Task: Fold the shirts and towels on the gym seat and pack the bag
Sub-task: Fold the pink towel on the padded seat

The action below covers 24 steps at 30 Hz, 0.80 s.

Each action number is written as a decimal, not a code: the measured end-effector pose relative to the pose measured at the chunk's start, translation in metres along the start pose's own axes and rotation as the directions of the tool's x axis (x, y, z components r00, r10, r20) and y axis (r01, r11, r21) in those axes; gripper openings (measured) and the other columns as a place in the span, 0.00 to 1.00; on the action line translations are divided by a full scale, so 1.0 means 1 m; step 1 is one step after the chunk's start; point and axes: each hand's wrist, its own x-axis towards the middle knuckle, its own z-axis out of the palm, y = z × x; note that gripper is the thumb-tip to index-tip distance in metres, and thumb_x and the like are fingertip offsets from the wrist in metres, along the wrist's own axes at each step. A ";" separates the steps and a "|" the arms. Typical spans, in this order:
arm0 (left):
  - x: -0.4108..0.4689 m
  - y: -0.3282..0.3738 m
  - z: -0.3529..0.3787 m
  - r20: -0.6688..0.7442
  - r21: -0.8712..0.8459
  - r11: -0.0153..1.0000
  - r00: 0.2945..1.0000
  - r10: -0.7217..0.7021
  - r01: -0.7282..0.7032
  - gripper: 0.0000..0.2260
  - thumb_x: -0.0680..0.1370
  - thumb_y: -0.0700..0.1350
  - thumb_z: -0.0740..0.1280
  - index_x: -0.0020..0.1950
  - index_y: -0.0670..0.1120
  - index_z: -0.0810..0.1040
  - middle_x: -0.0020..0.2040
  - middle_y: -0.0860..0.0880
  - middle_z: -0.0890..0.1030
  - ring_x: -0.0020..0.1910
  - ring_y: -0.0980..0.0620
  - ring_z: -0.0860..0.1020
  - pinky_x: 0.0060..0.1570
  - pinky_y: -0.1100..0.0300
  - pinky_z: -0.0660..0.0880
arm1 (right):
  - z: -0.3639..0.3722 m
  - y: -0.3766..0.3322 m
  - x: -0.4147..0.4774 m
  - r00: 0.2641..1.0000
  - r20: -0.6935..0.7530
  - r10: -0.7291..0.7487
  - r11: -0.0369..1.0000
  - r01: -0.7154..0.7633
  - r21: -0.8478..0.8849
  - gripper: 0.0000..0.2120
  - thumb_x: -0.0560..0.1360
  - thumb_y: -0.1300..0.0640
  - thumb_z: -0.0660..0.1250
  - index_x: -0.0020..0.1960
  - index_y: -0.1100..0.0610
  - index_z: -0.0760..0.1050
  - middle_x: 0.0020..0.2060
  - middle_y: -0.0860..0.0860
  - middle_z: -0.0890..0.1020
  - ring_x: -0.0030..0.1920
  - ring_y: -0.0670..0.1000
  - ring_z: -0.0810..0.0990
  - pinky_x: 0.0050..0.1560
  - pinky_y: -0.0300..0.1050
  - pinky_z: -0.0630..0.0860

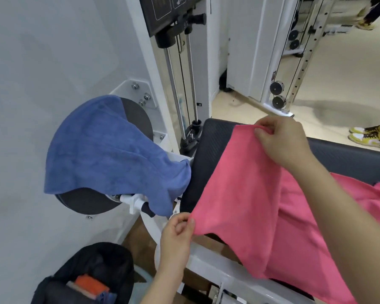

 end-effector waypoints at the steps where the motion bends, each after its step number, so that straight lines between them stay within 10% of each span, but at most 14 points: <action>1: 0.002 -0.005 0.003 -0.033 -0.056 0.998 0.998 -0.045 0.043 0.03 0.79 0.42 0.66 0.50 0.47 0.80 0.38 0.53 0.83 0.33 0.62 0.78 0.38 0.65 0.72 | 0.012 0.001 0.007 0.999 0.014 -0.032 0.998 0.033 -0.056 0.09 0.76 0.59 0.64 0.51 0.55 0.81 0.46 0.51 0.84 0.50 0.54 0.79 0.49 0.45 0.73; 16: 0.036 -0.038 0.008 -0.191 -0.441 0.875 0.931 -0.310 0.201 0.05 0.77 0.43 0.71 0.50 0.42 0.80 0.31 0.52 0.76 0.29 0.55 0.71 0.33 0.61 0.70 | 0.086 -0.002 0.052 0.971 0.129 -0.202 0.877 0.238 -0.417 0.11 0.80 0.51 0.59 0.51 0.55 0.77 0.42 0.55 0.81 0.43 0.59 0.77 0.37 0.46 0.63; 24: 0.021 -0.048 0.006 -0.328 0.153 0.986 0.944 -0.014 0.068 0.18 0.73 0.48 0.74 0.36 0.47 0.65 0.30 0.54 0.67 0.28 0.56 0.65 0.36 0.61 0.67 | 0.091 -0.005 0.051 0.984 0.100 -0.145 0.869 0.175 -0.464 0.13 0.80 0.47 0.58 0.50 0.57 0.73 0.39 0.54 0.77 0.38 0.57 0.71 0.37 0.47 0.63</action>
